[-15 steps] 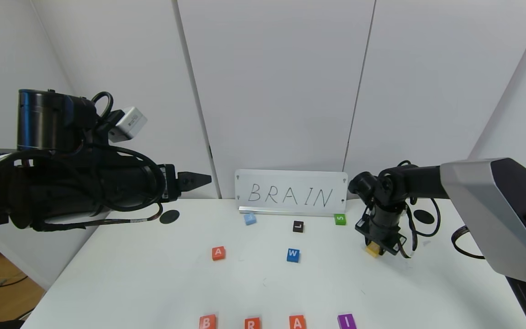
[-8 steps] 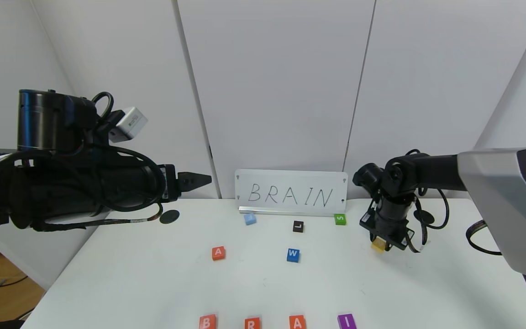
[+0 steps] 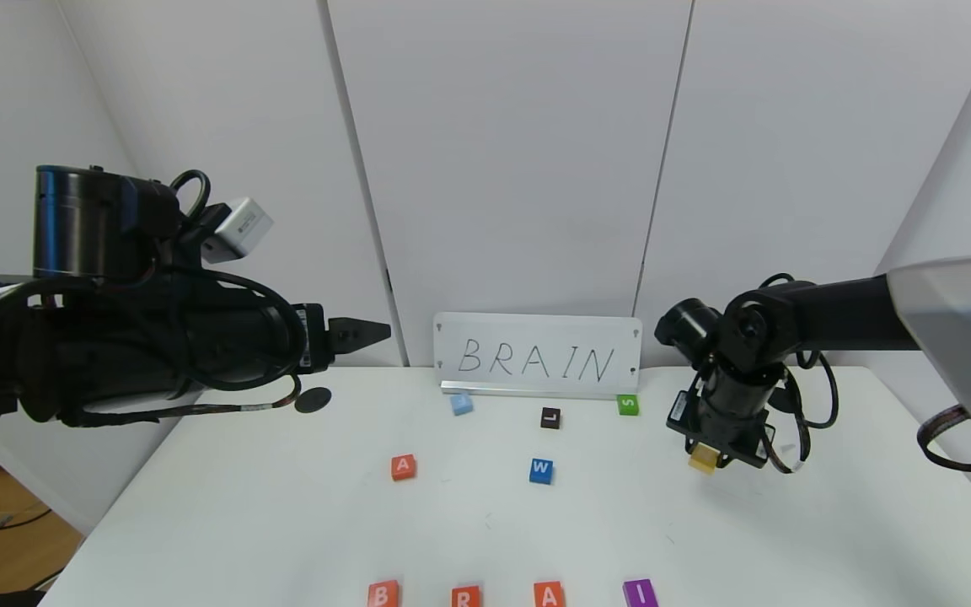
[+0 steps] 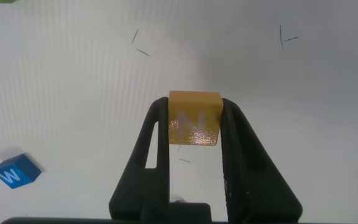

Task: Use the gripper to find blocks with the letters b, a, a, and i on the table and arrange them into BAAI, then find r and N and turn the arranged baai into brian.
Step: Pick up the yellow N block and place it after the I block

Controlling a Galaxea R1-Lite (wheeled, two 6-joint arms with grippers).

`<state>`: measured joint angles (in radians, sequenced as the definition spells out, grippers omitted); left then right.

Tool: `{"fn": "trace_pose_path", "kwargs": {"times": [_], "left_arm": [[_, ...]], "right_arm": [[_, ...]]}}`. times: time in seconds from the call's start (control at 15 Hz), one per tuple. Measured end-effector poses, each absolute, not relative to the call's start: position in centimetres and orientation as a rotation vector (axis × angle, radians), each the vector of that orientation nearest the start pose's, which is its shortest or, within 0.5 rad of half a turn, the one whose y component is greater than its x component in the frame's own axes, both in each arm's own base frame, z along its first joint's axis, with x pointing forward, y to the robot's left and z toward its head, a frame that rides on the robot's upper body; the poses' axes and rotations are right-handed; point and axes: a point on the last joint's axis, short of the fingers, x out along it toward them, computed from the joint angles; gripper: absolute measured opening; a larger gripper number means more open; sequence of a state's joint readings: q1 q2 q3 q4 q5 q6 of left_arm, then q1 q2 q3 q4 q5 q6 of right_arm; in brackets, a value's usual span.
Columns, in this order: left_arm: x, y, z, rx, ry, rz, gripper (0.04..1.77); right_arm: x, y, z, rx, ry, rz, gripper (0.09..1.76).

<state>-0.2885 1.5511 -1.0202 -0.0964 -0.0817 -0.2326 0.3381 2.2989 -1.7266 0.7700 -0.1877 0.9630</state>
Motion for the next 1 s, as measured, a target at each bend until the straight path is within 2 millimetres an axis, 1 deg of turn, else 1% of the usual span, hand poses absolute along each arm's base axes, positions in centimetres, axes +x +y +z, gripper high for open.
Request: {"fn": "trace_pose_path", "kwargs": {"times": [0.2, 0.33, 0.47, 0.6, 0.73, 1.0], "left_arm": [[26.4, -8.0, 23.3, -0.181, 0.477, -0.314, 1.72], [26.4, -8.0, 23.3, -0.181, 0.478, -0.314, 1.72], [26.4, -8.0, 23.3, -0.181, 0.478, -0.314, 1.72], [26.4, -8.0, 23.2, -0.181, 0.479, -0.314, 1.72], [26.5, -8.1, 23.2, -0.181, 0.48, -0.313, 1.72], [26.6, -8.0, 23.2, -0.181, 0.481, -0.312, 1.72]], "right_arm": [[37.2, 13.5, 9.0, 0.422, 1.16, -0.36, 0.54], [35.4, 13.7, 9.0, 0.331, 1.152, -0.255, 0.54], [33.7, 13.9, 9.3, 0.262, 1.178, -0.159, 0.54], [32.5, 13.8, 9.6, 0.215, 1.212, -0.068, 0.54], [31.6, 13.5, 9.7, 0.16, 1.232, -0.014, 0.54], [29.9, 12.8, 9.1, 0.063, 1.264, 0.039, 0.54]]}}
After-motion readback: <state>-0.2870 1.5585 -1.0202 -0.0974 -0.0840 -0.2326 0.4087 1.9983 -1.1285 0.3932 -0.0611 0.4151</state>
